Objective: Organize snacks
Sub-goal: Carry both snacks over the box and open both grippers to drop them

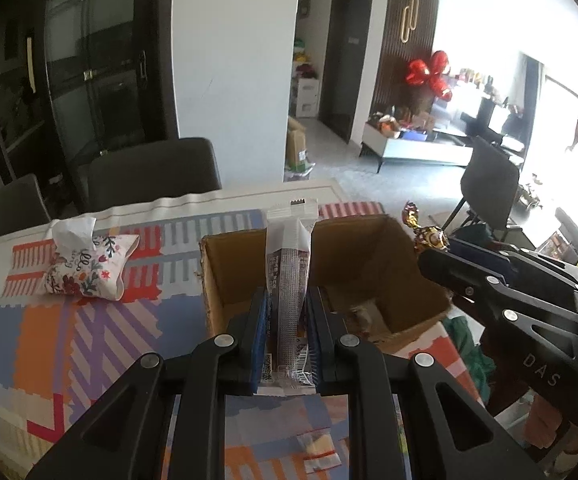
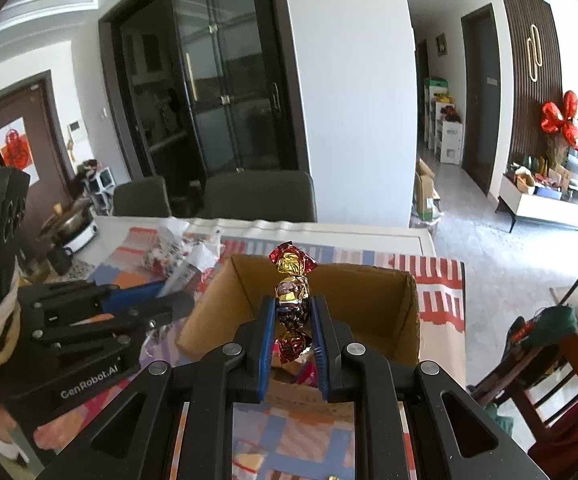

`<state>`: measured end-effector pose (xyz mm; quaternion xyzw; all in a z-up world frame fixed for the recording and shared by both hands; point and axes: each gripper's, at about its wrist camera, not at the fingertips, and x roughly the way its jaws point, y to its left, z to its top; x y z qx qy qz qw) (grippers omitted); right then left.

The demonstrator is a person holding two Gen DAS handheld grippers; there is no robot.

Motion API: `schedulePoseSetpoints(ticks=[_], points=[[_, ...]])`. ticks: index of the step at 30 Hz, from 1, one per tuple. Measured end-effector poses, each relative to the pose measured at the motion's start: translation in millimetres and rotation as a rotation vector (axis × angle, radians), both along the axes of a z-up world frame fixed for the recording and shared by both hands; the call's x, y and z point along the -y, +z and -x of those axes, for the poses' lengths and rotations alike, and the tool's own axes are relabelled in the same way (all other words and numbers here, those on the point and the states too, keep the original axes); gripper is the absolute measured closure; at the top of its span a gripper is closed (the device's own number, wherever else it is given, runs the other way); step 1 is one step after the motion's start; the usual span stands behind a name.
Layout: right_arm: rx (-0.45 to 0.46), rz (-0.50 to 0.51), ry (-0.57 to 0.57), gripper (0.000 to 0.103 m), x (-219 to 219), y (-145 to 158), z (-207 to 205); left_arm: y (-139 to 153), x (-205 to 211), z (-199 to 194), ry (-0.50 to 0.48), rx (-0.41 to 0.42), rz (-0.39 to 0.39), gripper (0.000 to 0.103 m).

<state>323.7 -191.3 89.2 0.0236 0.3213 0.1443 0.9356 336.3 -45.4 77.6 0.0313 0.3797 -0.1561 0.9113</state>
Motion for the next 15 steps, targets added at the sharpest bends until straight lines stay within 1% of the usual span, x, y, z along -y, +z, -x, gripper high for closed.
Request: schedulePoseSetpoints(ticks=[5, 9, 11, 12, 13, 14, 15], points=[[-0.047, -0.014, -0.027, 0.084, 7.6, -15.5, -18.1, -14.3, 4.8, -19.3, 0.014, -0.028, -0.030, 0.084], [-0.069, -0.004, -0.043, 0.084, 10.6, -25.2, -29.6, -24.1, 11.0, -33.1, 0.020, -0.046, -0.047, 0.083], [-0.071, 0.000, -0.059, 0.083, 12.8, -29.6, -32.4, -24.8, 11.3, -34.0, 0.041, -0.028, -0.062, 0.071], [-0.074, 0.010, -0.067, 0.080, 12.6, -30.7, -33.4, -24.0, 10.8, -32.8, 0.047, -0.022, -0.064, 0.063], [-0.074, 0.021, -0.076, 0.070, 13.0, -31.8, -32.6, -22.4, 10.5, -30.4, 0.051, -0.015, -0.066, 0.062], [-0.067, 0.020, -0.079, 0.064, 13.2, -31.7, -31.3, -21.4, 9.8, -26.6, 0.055, -0.010, -0.071, 0.061], [-0.063, 0.019, -0.081, 0.064, 14.3, -31.0, -29.8, -20.3, 9.5, -24.7, 0.058, -0.010, -0.076, 0.057]])
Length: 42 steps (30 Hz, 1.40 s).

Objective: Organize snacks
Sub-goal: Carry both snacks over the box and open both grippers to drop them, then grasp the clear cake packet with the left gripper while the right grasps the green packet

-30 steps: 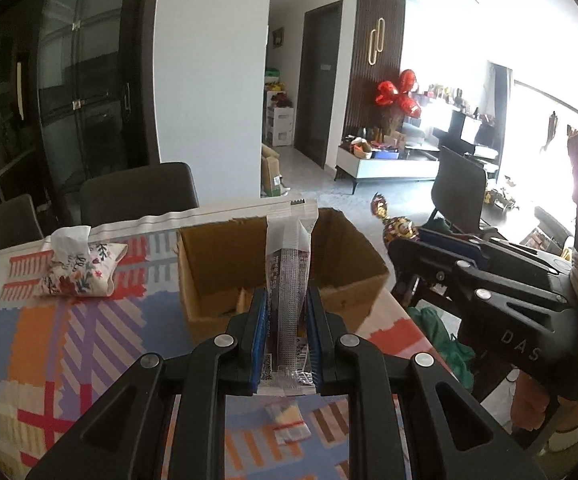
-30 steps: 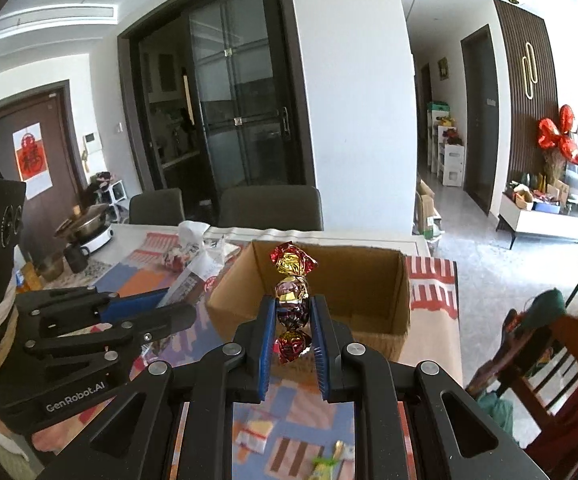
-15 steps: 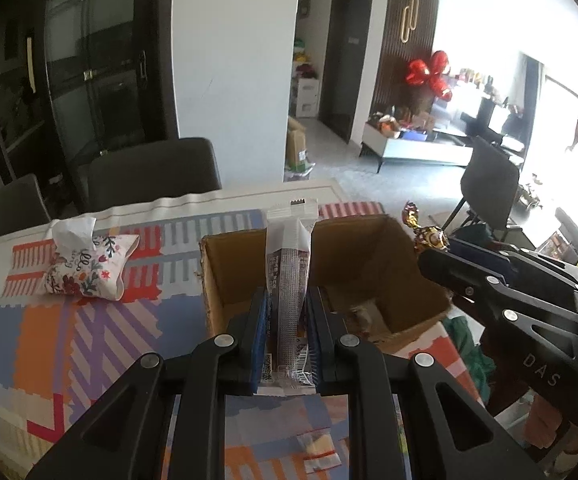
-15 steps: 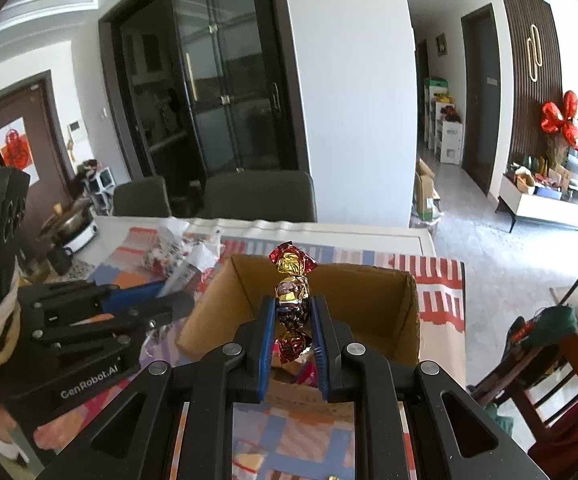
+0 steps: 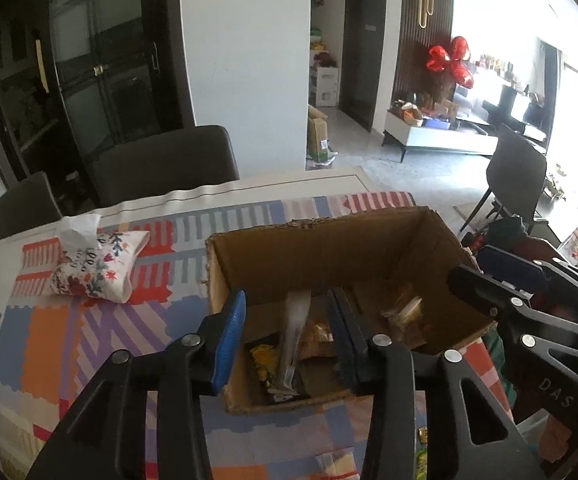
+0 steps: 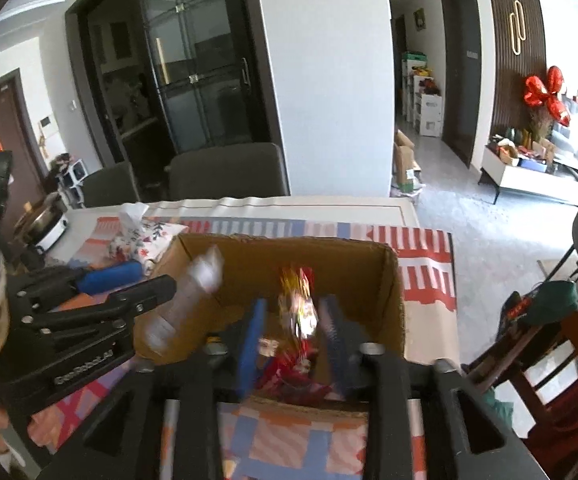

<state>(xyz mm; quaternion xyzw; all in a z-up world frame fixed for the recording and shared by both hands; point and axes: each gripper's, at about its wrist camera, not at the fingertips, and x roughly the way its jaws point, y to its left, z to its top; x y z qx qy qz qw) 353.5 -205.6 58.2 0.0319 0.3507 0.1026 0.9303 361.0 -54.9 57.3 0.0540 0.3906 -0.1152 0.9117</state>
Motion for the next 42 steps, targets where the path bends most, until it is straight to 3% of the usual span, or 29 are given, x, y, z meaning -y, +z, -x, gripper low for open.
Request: schedulePoseSetpoints(ticks=[11, 22, 27, 34, 37, 42], points=[[0.056, 0.006, -0.011, 0.057, -1.7, 13.5, 46.6, 22.2, -12.6, 62.6, 0.002, 0.070, 0.050, 0.047], [0.039, 0.016, -0.028, 0.057, -5.3, 3.6, 96.8, 15.9, -16.3, 117.0, -0.031, 0.093, 0.059, 0.044], [0.018, 0.009, -0.040, 0.057, -6.4, -5.5, 115.4, 3.3, -15.9, 135.4, -0.040, 0.090, 0.050, 0.042], [-0.023, 0.024, -0.058, 0.057, -5.5, -26.8, 136.9, -26.5, -15.3, 148.4, -0.046, 0.025, 0.049, 0.040], [-0.050, 0.015, -0.060, 0.049, -4.8, -38.6, 142.6, -42.1, -14.7, 150.8, -0.046, -0.006, 0.044, 0.040], [-0.099, 0.027, -0.073, 0.049, -4.4, -59.3, 144.5, -65.9, -13.5, 151.0, -0.039, -0.046, 0.018, 0.037]])
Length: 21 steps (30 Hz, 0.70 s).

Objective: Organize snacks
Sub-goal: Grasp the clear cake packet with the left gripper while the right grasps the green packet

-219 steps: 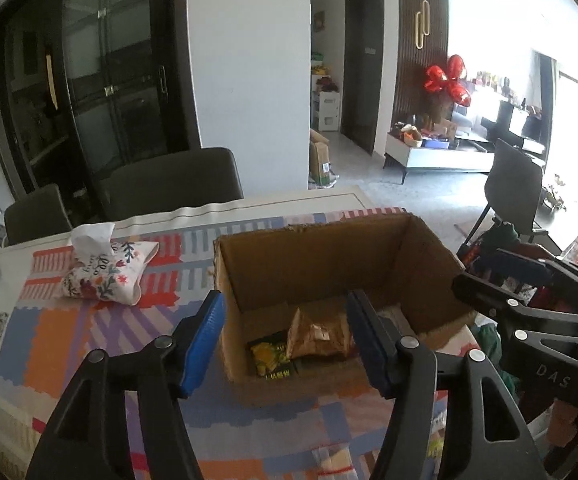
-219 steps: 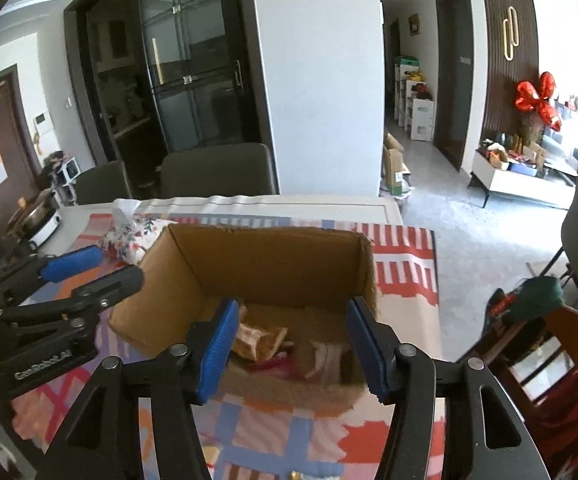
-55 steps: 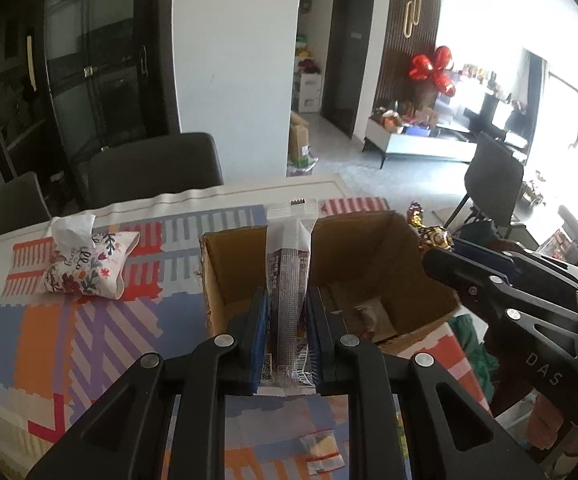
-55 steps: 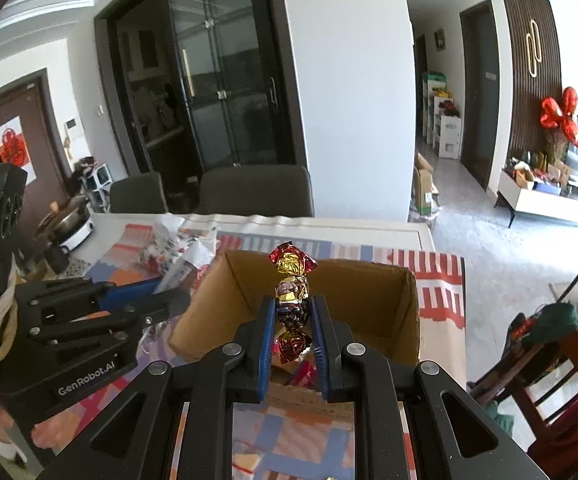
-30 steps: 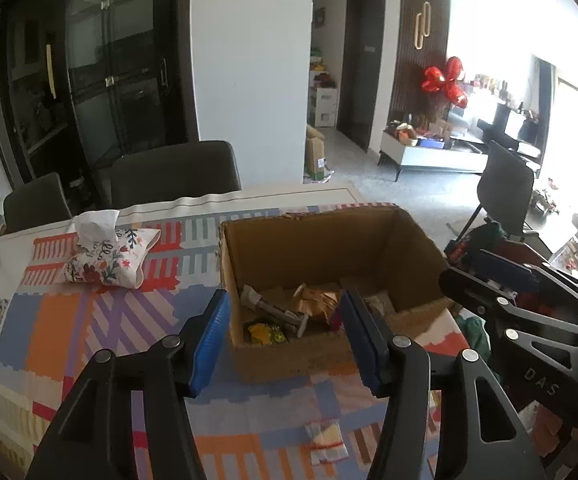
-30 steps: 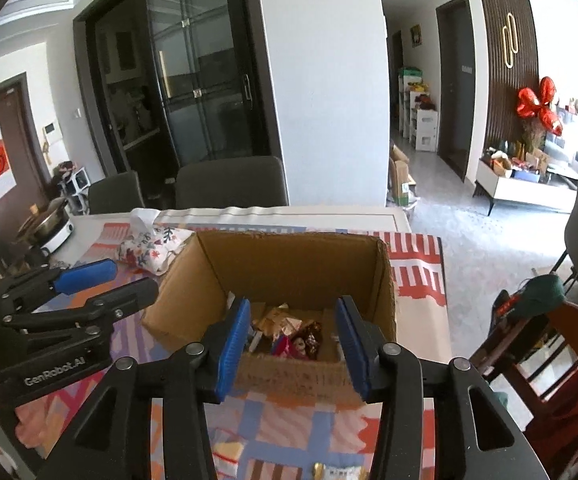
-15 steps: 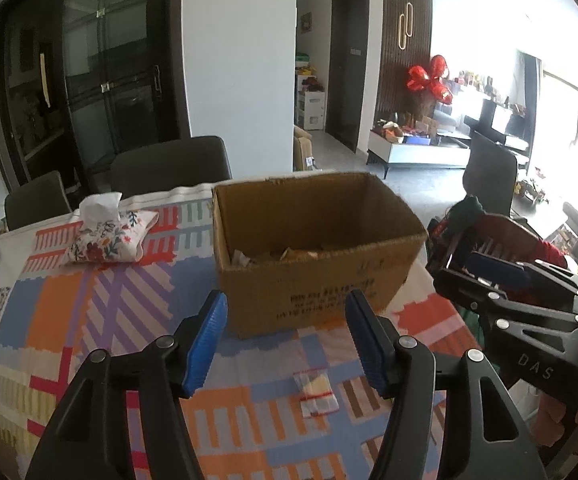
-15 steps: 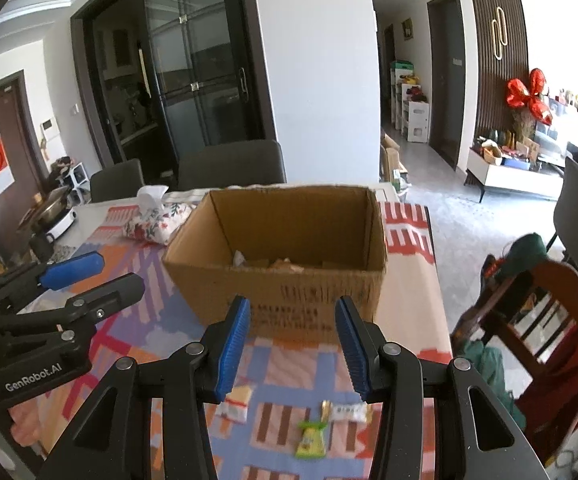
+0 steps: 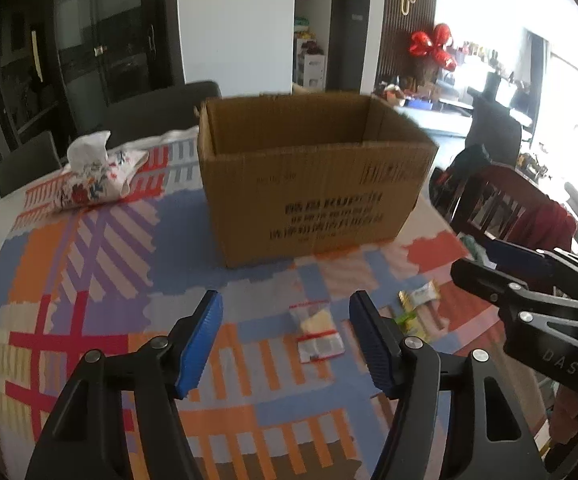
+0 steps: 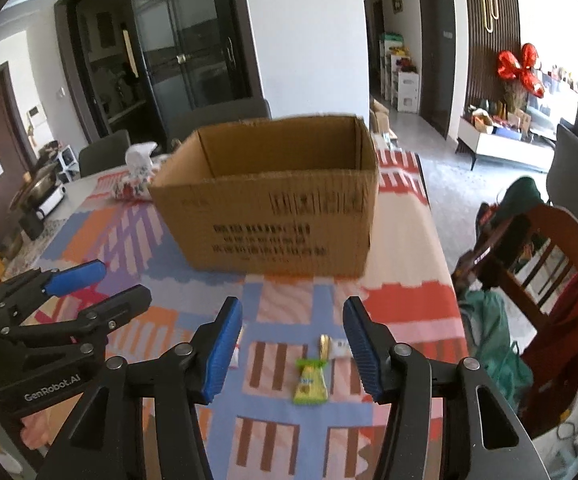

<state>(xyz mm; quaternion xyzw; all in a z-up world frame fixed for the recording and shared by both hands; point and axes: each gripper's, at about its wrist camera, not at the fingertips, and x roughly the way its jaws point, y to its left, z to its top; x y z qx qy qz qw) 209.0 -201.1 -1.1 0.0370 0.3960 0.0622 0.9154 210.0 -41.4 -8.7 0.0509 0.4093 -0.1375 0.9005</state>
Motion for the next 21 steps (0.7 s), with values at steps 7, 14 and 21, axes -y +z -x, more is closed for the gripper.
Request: schedulePoseSetpoints(ticks=[7, 14, 21], points=[[-0.070, -0.001, -0.018, 0.049, -0.6, -30.5, 3.9, -35.5, 0.0, 1.1, -0.011, -0.064, -0.031, 0.035], [-0.126, -0.022, -0.016, 0.049, 2.0, -61.5, 11.4, -63.9, 8.0, 4.8, -0.055, -0.119, -0.036, 0.035], [-0.168, -0.054, -0.032, 0.049, 10.2, -83.8, 9.0, -84.7, 19.0, -6.6, -0.072, -0.158, -0.032, 0.036]])
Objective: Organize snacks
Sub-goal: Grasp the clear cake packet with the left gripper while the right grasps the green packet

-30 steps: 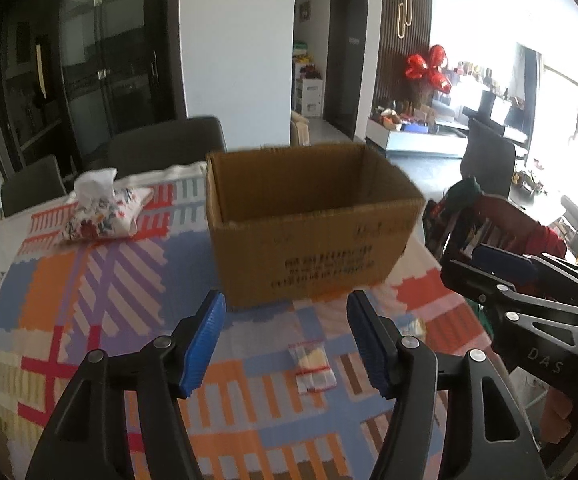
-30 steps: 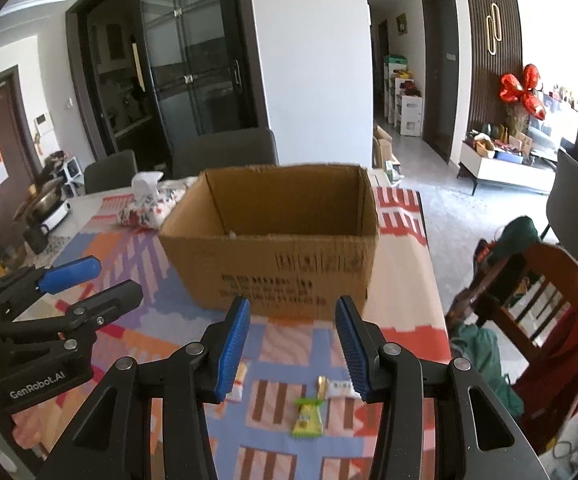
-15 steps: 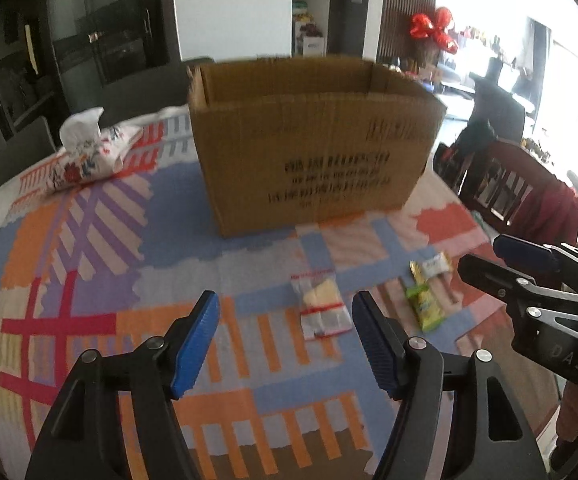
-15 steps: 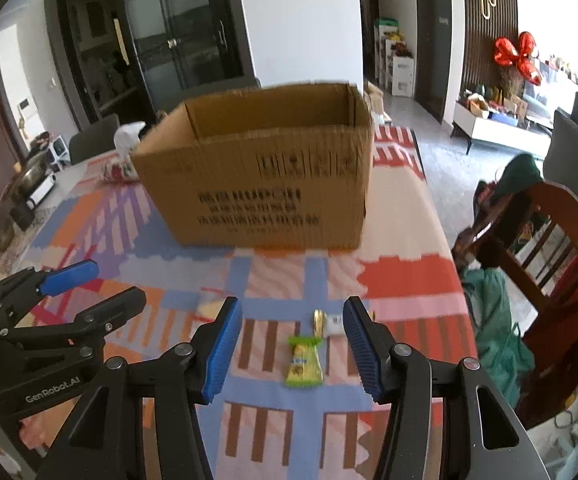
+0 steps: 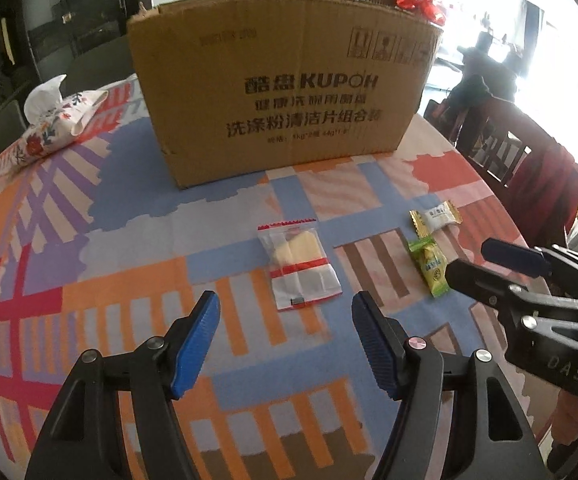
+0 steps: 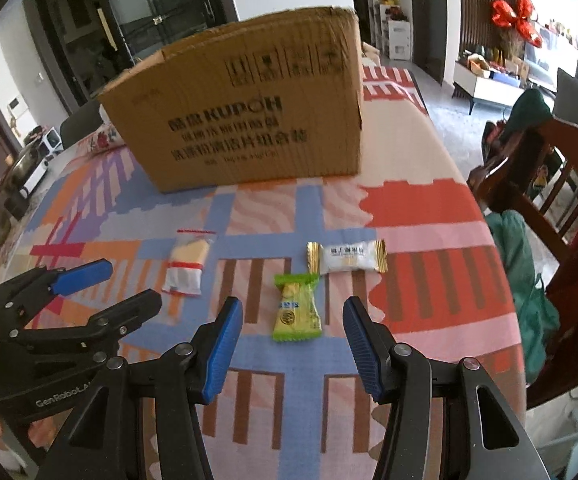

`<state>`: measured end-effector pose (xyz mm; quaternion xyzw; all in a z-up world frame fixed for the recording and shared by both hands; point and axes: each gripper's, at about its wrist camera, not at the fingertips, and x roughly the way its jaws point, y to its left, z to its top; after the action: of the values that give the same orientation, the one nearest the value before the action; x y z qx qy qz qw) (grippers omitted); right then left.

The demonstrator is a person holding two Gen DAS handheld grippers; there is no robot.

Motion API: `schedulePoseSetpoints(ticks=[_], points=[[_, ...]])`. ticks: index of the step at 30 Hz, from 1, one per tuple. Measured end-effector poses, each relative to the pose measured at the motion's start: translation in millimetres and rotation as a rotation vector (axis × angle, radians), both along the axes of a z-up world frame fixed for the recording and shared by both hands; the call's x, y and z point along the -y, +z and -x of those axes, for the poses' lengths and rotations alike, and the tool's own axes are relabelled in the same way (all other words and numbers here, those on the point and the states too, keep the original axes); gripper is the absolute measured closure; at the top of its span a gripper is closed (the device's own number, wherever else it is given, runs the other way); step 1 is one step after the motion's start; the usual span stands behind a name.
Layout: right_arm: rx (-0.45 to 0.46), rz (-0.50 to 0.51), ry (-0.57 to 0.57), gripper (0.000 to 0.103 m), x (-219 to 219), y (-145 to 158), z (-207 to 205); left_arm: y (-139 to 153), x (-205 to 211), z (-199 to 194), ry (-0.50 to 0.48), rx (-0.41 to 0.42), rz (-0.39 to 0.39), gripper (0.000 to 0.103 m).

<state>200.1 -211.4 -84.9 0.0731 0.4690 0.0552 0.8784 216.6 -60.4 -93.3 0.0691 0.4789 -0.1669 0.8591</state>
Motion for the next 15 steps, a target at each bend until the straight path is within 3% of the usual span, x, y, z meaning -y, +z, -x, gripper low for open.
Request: schedulePoseSetpoints(ticks=[9, 15], points=[[-0.004, 0.005, 0.005, 0.051, -4.2, -12.9, -10.2, -17.5, 6.8, -27.3, 0.020, -0.039, 0.020, 0.036], [-0.013, 0.013, 0.018, 0.057, -8.9, -19.9, -17.1, -27.0, 15.3, -39.5, 0.032, -0.037, -0.024, 0.037]])
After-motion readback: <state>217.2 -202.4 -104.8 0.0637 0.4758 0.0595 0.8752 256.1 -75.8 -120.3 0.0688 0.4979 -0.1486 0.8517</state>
